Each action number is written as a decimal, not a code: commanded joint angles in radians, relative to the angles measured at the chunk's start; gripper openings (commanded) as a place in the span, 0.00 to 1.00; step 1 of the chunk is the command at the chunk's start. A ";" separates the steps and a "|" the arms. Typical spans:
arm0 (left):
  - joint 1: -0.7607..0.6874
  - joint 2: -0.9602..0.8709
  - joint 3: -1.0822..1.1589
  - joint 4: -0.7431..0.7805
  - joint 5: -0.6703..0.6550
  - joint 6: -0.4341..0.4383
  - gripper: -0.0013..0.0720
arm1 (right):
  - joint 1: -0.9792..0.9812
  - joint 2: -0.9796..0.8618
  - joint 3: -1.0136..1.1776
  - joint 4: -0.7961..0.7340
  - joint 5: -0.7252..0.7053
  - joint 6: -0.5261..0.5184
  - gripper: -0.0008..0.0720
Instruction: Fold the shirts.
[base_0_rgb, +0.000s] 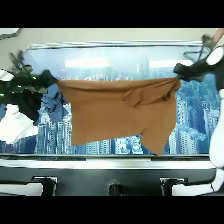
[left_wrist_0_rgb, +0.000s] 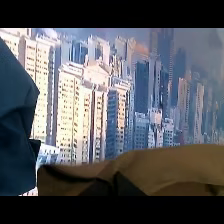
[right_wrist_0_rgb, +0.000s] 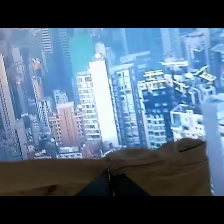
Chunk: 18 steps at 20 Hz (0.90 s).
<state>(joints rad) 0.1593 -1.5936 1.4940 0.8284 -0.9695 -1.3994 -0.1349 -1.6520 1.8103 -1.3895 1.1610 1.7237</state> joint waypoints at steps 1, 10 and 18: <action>-0.019 -0.145 -0.011 -0.146 -0.017 0.116 0.05 | 0.000 -0.140 -0.003 0.104 -0.093 0.054 0.06; 0.040 -0.138 0.029 -0.089 -0.496 0.038 0.59 | -0.172 -0.074 0.038 0.098 0.324 -0.007 0.60; 0.045 0.227 -0.623 0.198 -0.352 0.036 0.60 | -0.301 -0.021 -0.185 0.086 0.629 -0.077 0.58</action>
<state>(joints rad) 0.2020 -1.4765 1.0954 0.9936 -1.4021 -1.3769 -0.4210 -1.6966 1.7058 -1.2987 1.7420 1.6703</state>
